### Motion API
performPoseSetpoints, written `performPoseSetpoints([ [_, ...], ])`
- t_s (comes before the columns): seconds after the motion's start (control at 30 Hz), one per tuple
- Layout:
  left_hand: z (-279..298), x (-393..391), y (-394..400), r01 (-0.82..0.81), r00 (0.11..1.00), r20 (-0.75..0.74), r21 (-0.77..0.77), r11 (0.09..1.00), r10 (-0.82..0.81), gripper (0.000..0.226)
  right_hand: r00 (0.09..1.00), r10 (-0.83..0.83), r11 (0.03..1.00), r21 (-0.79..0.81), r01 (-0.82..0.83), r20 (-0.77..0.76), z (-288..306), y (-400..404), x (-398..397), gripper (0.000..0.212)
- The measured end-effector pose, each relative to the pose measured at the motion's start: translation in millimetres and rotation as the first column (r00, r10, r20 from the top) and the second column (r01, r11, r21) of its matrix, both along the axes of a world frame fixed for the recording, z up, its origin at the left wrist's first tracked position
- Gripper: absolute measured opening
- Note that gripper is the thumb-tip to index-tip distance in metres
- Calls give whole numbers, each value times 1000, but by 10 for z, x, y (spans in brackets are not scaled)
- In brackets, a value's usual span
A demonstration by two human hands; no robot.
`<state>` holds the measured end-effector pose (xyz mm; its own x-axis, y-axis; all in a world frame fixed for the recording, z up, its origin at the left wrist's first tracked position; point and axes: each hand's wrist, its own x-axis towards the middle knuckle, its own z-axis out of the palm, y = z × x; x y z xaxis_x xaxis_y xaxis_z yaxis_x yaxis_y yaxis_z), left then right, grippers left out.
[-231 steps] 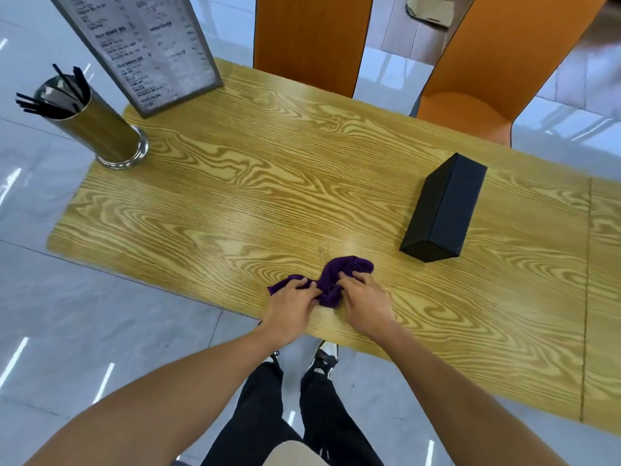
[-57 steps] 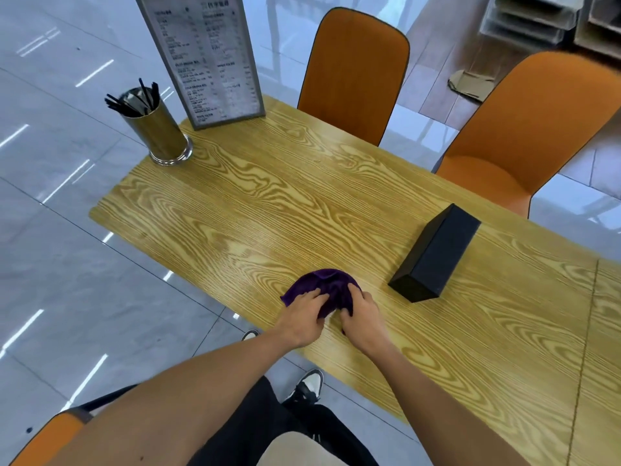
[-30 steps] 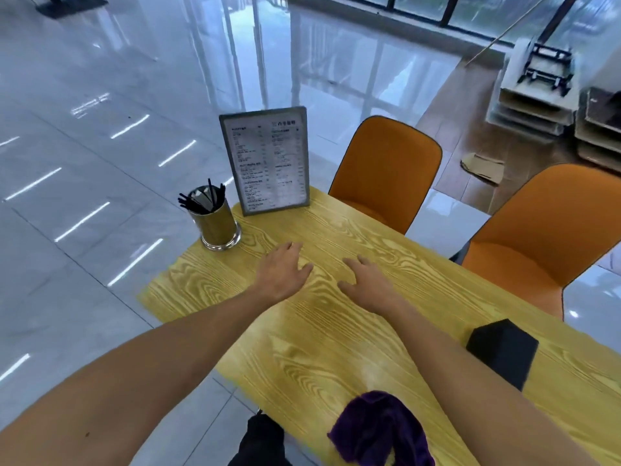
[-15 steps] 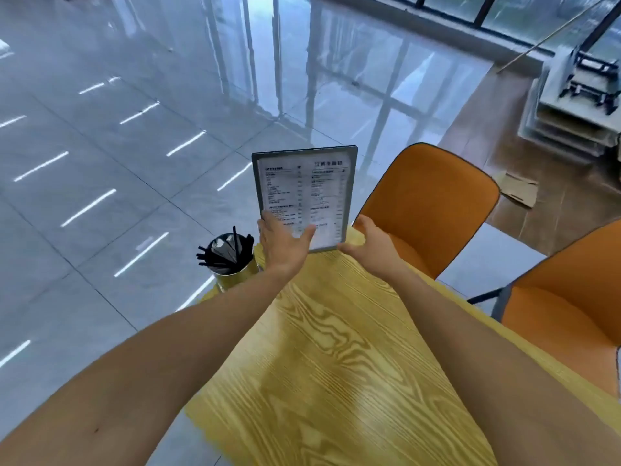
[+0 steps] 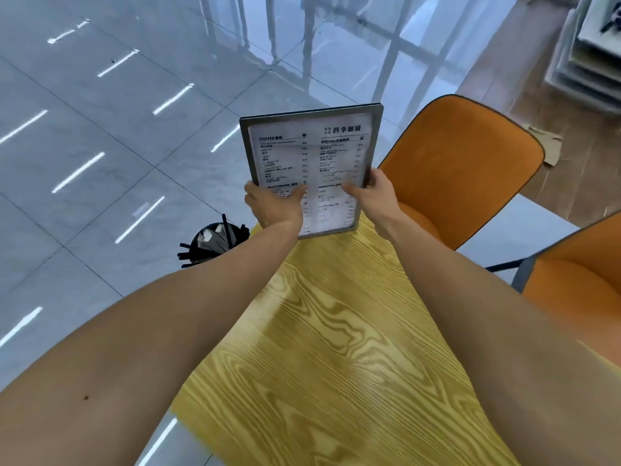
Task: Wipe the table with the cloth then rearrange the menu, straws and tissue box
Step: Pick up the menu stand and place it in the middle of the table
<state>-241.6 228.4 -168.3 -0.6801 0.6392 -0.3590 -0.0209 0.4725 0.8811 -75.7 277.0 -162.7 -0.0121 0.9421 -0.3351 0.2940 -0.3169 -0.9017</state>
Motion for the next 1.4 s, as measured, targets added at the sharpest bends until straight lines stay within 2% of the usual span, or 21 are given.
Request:
performPoseSetpoints([
  [0.07, -37, -34, 0, 19, 998, -65, -8, 1000, -19, 84, 999, -45, 999, 19, 44, 24, -39, -23, 56, 35],
  [0.13, -53, -68, -21, 63, 991, -120, -11, 998, -64, 75, 996, -74, 996, 43, 72, 42, -55, -98, 113, 29],
  [0.37, 37, 208, -364, 208, 955, -207, -49, 977, -213, 73, 976, -183, 981, 90, 173, 115, 42, -619, 524, 21],
  [0.47, 117, 475, -604, 280, 935, -215, -42, 959, -282, 68, 965, -235, 970, 90, 226, 116, 86, -959, 829, 25],
  [0.7, 290, 1289, -1238, 487, 853, -183, -62, 871, -489, 72, 888, -444, 896, 75, 438, 119, 140, -1971, 1648, 25],
  [0.97, 347, 2137, -1923, 646, 747, -168, -45, 762, -643, 68, 809, -584, 811, 87, 579, 61, 188, -3033, 2438, 19],
  [1.23, 217, 2596, -2320, 725, 659, -216, -71, 685, -720, 72, 729, -680, 733, 105, 672, 77, 111, -3666, 2809, 27],
  [1.4, 174, 2742, -2395, 770, 573, -282, -135, 623, -770, 77, 693, -717, 697, 86, 712, 71, 27, -3857, 2926, 25],
])
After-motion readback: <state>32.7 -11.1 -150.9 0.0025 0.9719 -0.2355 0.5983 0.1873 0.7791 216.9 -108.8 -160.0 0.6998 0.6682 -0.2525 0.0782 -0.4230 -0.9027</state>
